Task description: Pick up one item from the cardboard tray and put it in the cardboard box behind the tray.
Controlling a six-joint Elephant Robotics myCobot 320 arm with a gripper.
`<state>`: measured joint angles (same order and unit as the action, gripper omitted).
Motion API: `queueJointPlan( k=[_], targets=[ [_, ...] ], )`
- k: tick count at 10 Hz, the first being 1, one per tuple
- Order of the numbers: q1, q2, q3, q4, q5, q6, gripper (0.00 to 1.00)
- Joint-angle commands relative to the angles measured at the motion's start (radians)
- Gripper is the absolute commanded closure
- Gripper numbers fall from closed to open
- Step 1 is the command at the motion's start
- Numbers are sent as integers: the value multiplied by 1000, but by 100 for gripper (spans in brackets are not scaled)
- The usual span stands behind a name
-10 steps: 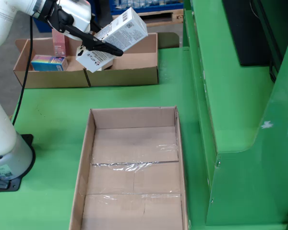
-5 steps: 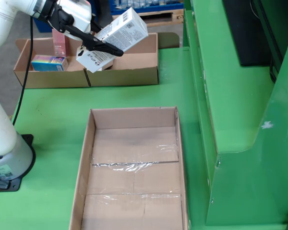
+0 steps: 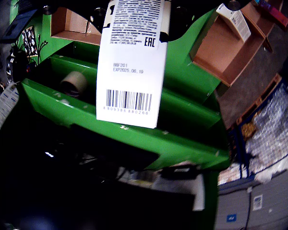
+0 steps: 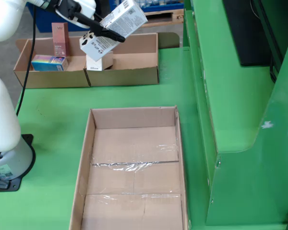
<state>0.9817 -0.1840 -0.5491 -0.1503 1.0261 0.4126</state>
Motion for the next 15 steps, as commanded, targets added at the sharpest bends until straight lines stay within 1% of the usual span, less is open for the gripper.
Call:
queueJointPlan(
  k=[1, 2, 3, 4, 5, 8, 9, 10, 11, 12, 15],
  targets=[
    [107, -283, 443, -72, -7, -30, 100],
    [133, -385, 549, -5, -11, -86, 100],
    [170, -471, 549, 212, -27, -174, 100],
    [207, -561, 549, 461, -67, -272, 100],
    [253, -637, 549, 661, -74, -350, 100],
    [393, -678, 549, 662, -73, -325, 100],
    [421, -695, 549, 662, -73, -331, 100],
    [430, -705, 549, 662, -73, -331, 100],
    [430, -705, 549, 662, -73, -398, 100],
    [430, -705, 549, 662, -73, -358, 100],
    [430, -705, 549, 662, -73, -370, 100]
  ],
)
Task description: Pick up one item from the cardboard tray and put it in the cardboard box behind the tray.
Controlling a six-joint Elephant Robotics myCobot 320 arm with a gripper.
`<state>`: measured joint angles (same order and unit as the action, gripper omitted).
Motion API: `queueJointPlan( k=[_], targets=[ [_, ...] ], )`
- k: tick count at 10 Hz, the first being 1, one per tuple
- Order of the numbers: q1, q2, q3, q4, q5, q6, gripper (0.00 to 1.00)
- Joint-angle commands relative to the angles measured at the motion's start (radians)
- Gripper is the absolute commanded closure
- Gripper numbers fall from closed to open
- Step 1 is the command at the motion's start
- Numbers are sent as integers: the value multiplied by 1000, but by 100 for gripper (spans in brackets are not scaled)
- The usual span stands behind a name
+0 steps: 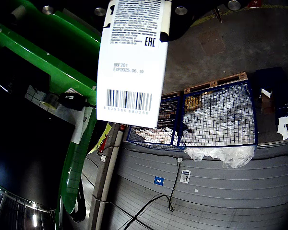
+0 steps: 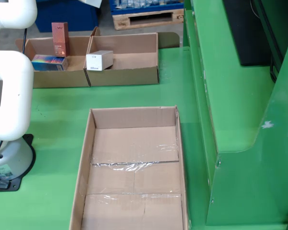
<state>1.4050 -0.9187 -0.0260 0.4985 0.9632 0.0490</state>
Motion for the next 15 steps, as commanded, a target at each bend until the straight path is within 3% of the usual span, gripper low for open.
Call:
queueJointPlan(
  k=[1, 6, 8, 9, 10, 15],
  targets=[
    [7, 30, 26, 13, -10, -7, 100],
    [7, 30, 26, 13, -10, -7, 100],
    [-39, -35, 26, 13, -10, -1, 100],
    [-69, -80, 26, 14, -10, 96, 100],
    [-69, -80, 26, 14, -10, 63, 100],
    [-207, -327, 26, 14, -8, 200, 100]
  ],
)
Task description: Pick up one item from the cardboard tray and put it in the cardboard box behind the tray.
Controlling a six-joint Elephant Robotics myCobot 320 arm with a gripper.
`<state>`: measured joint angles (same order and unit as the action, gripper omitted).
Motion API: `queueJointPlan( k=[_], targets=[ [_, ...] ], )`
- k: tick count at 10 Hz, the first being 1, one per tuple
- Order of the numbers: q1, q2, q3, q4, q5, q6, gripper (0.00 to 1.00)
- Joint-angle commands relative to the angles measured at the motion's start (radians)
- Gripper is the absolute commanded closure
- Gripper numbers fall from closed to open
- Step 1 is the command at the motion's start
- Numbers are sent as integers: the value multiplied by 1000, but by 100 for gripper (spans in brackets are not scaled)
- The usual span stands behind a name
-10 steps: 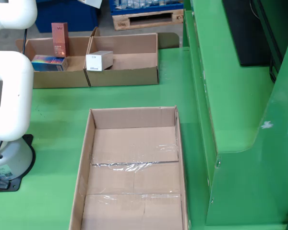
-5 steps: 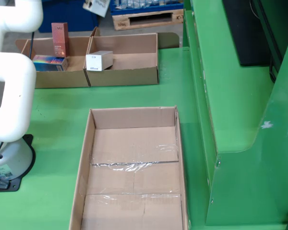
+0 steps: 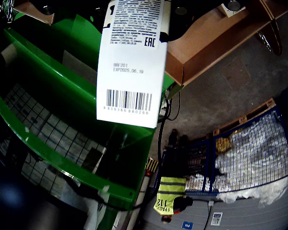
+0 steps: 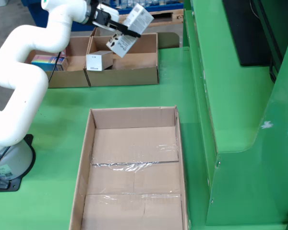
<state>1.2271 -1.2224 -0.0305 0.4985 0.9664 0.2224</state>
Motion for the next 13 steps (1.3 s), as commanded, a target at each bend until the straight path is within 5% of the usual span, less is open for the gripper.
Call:
queueJointPlan(
  k=[1, 7, 13],
  targets=[
    [-65, -114, 31, 14, -10, 68, 100],
    [-79, -193, 31, 15, -8, 89, 100],
    [50, -201, 31, 14, -13, -52, 100]
  ],
)
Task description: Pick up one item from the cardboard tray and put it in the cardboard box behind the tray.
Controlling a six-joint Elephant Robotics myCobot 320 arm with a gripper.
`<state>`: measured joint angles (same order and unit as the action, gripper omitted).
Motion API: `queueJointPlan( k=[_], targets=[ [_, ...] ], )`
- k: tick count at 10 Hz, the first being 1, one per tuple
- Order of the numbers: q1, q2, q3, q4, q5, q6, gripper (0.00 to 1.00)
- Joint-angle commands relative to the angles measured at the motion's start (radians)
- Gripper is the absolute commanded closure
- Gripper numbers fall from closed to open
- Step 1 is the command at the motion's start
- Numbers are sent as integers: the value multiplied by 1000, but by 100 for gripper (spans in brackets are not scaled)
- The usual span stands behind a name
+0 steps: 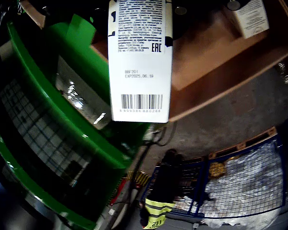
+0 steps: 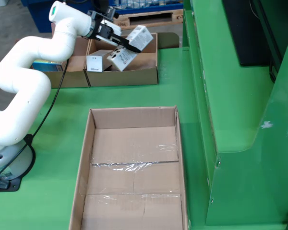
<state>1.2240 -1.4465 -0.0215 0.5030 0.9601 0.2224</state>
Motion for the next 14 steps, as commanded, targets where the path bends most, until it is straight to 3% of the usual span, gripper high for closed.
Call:
queueJointPlan(
  k=[1, 3, 14],
  targets=[
    [54, 23, 21, 9, -6, -47, 100],
    [54, 23, 21, 9, -6, -3, 100],
    [54, 23, 21, 9, -6, -3, 100]
  ],
)
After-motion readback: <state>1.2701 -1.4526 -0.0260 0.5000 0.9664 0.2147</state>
